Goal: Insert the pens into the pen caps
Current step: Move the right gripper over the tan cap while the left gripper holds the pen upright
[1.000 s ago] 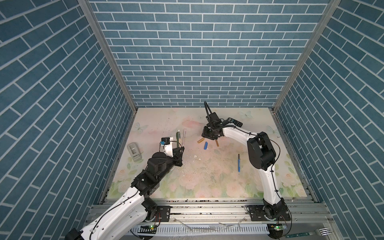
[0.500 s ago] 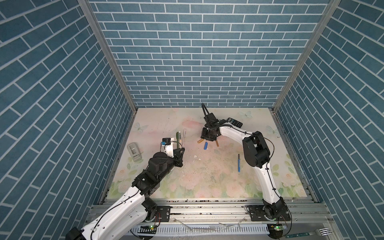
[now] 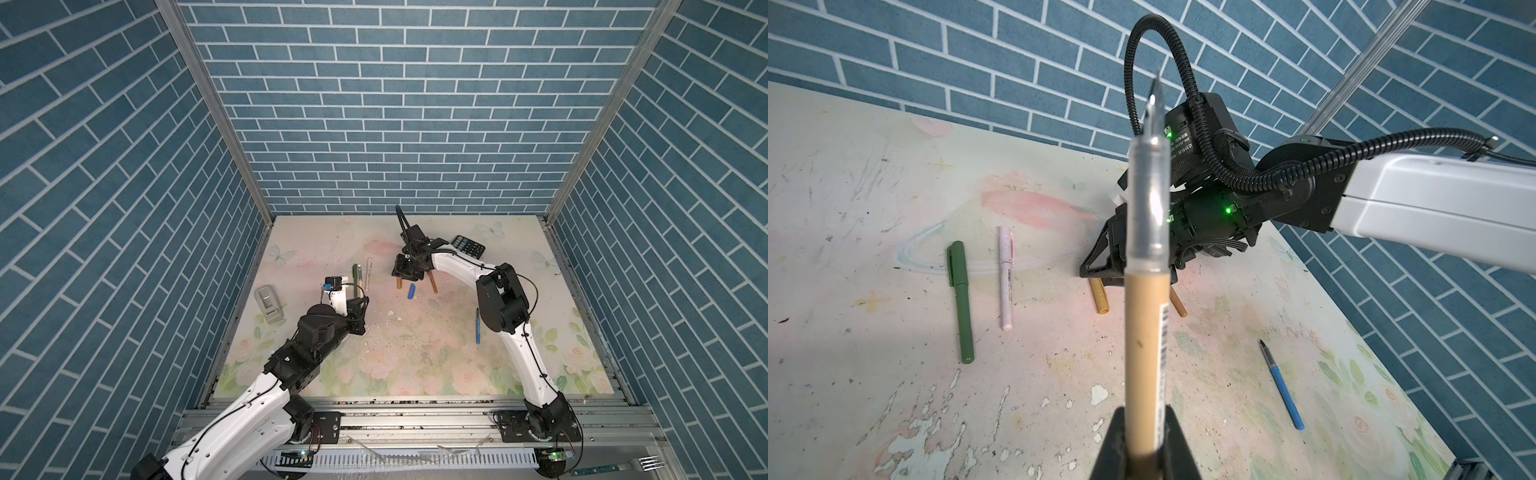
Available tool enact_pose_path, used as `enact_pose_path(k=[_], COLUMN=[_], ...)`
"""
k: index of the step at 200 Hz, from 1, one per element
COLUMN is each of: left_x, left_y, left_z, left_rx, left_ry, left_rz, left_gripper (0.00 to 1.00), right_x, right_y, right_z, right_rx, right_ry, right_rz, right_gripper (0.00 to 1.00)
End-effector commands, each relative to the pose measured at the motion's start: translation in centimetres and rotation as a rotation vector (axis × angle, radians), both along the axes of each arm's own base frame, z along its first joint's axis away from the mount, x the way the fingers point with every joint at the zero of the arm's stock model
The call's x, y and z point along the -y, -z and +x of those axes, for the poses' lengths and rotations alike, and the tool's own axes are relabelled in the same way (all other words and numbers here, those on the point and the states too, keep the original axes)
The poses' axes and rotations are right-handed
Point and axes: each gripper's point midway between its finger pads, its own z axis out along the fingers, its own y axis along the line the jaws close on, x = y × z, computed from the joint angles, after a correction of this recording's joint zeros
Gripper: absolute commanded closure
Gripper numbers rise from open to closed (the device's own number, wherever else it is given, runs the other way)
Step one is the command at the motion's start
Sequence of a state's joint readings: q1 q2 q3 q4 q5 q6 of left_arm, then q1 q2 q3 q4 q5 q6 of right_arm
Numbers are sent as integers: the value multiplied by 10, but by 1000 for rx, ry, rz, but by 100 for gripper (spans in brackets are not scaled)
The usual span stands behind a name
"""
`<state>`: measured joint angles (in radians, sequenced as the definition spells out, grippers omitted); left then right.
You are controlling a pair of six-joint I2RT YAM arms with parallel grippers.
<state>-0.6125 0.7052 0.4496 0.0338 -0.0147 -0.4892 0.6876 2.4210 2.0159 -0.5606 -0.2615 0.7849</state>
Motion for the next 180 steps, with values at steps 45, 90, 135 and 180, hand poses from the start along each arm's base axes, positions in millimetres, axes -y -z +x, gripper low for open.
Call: enact_pose_path(k=[45,90,135,180], left_x=[-3,0,3,5], left_y=[-1,-2,-6,-6], left_z=[2,2,3,4], left_rx=[3,-1,0,-5], left_ry=[-11,-3,10,15], left_rz=[6,1,-2,2], left_gripper=[100,100,100,100], right_x=[14,23,21,26], right_y=[-11,-18,-15,-24], right_z=[-15,-14,-15,-22], right_rx=[36,71,59,68], right_ry=[-82,-117,-129,-144], right_rz=[-101,-149,-149,-140], right_gripper=[68,78,82,74])
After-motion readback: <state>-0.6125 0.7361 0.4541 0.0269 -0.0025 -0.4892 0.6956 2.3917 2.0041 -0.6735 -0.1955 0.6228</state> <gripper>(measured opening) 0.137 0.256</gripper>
